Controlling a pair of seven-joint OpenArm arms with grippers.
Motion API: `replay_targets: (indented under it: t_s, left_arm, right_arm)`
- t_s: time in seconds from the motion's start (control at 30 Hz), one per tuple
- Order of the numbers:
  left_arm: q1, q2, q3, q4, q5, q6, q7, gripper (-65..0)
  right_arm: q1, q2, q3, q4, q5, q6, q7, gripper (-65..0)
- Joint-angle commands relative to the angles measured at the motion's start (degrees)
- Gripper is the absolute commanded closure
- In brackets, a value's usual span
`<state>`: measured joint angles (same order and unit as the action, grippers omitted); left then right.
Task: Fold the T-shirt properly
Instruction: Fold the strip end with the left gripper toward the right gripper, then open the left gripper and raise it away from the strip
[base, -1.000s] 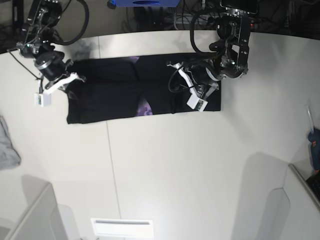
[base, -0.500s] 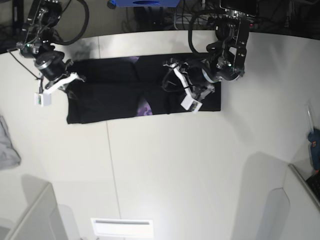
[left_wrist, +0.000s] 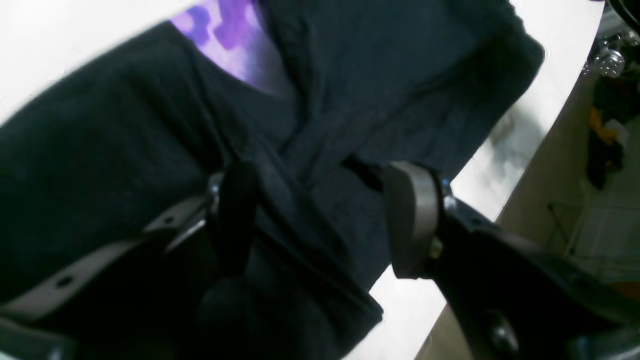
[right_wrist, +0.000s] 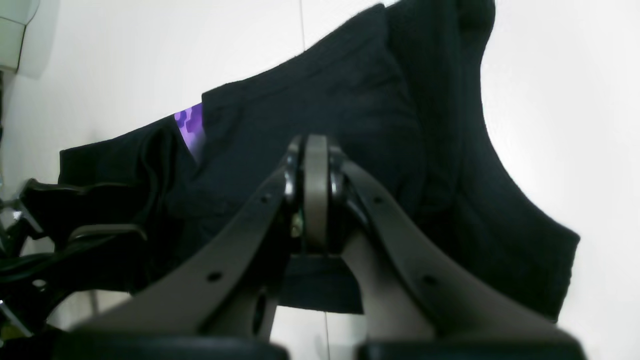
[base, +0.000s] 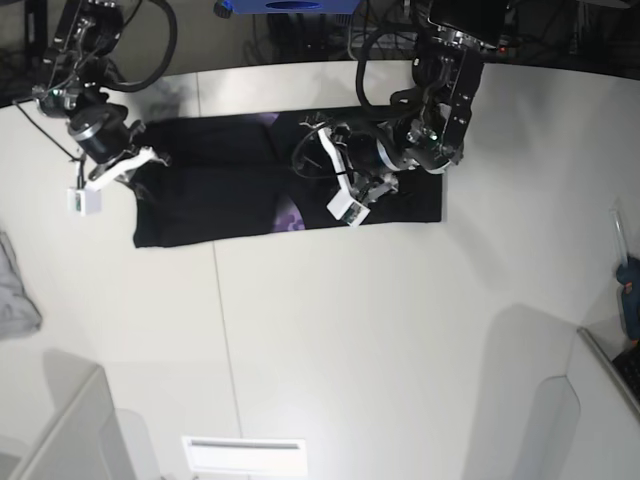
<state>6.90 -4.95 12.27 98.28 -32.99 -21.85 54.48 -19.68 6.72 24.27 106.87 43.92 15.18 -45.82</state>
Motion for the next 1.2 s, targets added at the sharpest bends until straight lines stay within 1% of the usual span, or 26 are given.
replay_targets:
  t_s: [0.0,0.03,0.07,0.13,0.17,0.2,0.23,0.3,0.33,0.37,0.4,0.47,0.63,0.7,0.8,0.93,1.0,1.07,1.17]
  left_arm:
    - [0.2,0.1,-1.9,2.7,-0.8,-0.3,-1.2,-33.4]
    - [1.5,0.0,-3.9,4.1,-0.8,-0.3,-1.2,-28.3]
    - [2.8,0.0,-6.3,5.6,-0.8,-0.3,-1.3,-21.6]
    - [4.8,0.0,-10.9,8.3,-0.8,-0.4,-1.2,-3.9]
    - [5.7,-0.1,-12.9,9.1,-0.8,-0.5,-1.2,0.0]
    - [6.6,-0.2,-14.7,9.4,-0.8,-0.5,-1.2,0.0]
    - [7.4,-0.6,-16.7,9.6,-0.7,-0.5,-1.2,0.0]
    - [9.1,-2.7,-20.0,9.5,-0.7,-0.6,-1.4,0.0]
    - [10.0,-3.7,-21.5,9.5,-0.7,-0.6,-1.5,0.0]
    - [11.0,-4.5,-22.8,9.5,-0.7,-0.8,-1.7,0.0]
    - [11.9,-5.2,-24.6,9.5,-0.7,-1.6,-1.7,0.0]
    - [13.0,-5.7,-28.3,9.4,-0.7,-3.7,-1.7,0.0]
    - [15.9,-5.7,-37.5,9.3,-0.3,-10.3,-1.8,0.0]
    - [16.7,-5.7,-40.4,9.3,-0.3,-11.9,-1.8,0.0]
    - [17.0,-5.7,-42.6,8.1,-0.3,-12.3,-1.8,0.0]
    - [16.9,-7.2,-42.1,4.9,-0.3,-12.3,-2.3,0.0]
    - [17.6,-7.3,-42.0,3.7,-0.3,-12.3,-5.6,0.0]
    - [18.5,-7.4,-41.7,2.2,-0.3,-12.3,-8.6,0.0]
    - [19.0,-9.2,-37.0,-0.7,-0.2,-12.3,-12.4,0.0]
  right_arm:
    - [0.7,0.9,0.3,0.9,1.0,0.2,0.9,0.0]
    - [1.0,0.9,0.3,0.9,1.1,0.2,0.6,0.0]
    - [1.2,0.9,0.3,0.9,1.1,0.1,-0.4,0.0]
    - [2.6,0.9,1.9,0.9,1.1,0.1,-3.3,0.0]
    - [3.4,0.6,3.3,0.7,1.1,0.1,-5.2,-2.1]
    - [4.3,0.4,4.5,0.3,1.1,0.2,-6.8,-10.1]
    - [5.2,0.5,5.8,-0.3,1.1,0.2,-8.6,-19.4]
    - [7.2,0.9,8.0,-1.9,1.1,0.2,-12.0,-34.8]
    - [8.1,1.0,8.8,-2.8,1.1,0.2,-13.6,-40.4]
    - [9.0,1.4,9.6,-3.9,1.1,0.2,-15.1,-44.1]
    - [10.1,2.5,10.1,-5.3,1.1,0.2,-17.1,-46.2]
    - [11.9,4.2,9.8,-8.2,1.1,0.2,-19.5,-45.6]
    - [13.7,4.9,9.6,-9.7,1.1,0.2,-20.4,-45.2]
    - [14.3,4.9,9.5,-9.9,1.0,0.2,-20.5,-45.5]
    - [16.2,5.1,9.4,-12.5,0.8,0.2,-21.1,-45.8]
    - [19.0,6.2,9.4,-21.4,0.8,0.3,-20.9,-45.5]
    - [19.1,7.4,9.4,-23.3,0.8,0.3,-20.3,-45.5]
    - [18.8,7.8,7.8,-23.4,0.8,0.3,-19.5,-45.5]
    - [18.6,9.3,2.8,-23.7,1.0,0.3,-18.7,-45.5]
